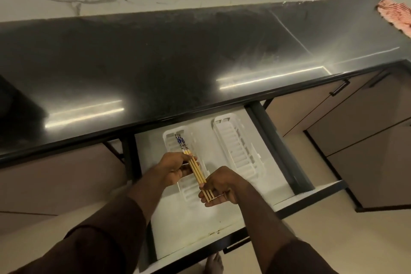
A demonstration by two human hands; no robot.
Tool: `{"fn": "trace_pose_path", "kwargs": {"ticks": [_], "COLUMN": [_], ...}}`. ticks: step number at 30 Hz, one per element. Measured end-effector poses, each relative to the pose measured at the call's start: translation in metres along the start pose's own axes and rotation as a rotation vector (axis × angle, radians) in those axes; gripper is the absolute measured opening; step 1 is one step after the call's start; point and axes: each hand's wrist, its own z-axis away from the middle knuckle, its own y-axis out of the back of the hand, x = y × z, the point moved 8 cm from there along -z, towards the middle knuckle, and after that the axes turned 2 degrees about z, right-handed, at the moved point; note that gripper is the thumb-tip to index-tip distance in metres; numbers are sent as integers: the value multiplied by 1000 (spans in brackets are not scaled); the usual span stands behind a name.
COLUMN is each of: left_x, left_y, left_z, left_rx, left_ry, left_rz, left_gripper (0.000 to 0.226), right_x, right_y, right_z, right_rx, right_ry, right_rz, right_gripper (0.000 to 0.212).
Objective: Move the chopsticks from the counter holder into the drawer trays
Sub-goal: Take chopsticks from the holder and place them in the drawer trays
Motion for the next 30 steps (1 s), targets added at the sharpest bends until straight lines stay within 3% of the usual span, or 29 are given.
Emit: {"fn": "trace_pose_path", "kwargs": {"ticks": [8, 15, 19, 30], "left_x": [-8, -18, -21, -28], "left_y": [-9, -9, -10, -7], "left_z": [-41, -73, -78, -87], "left_rx": [77, 208, 254, 294], "left_ry": [20, -23, -45, -78], "left_rz": [31, 10, -14, -115], "left_gripper": [18, 25, 23, 21], "right_x": [0, -15, -20, -27], "right_y": [1, -2, -6, -11], "right_z": [-48, -58, -53, -38], "right_rx": [180, 330, 370, 476], "right_ry": [56, 190, 266, 382], "right_rz": [137, 453, 631, 800], "right_gripper": [17, 11, 17, 21]}}
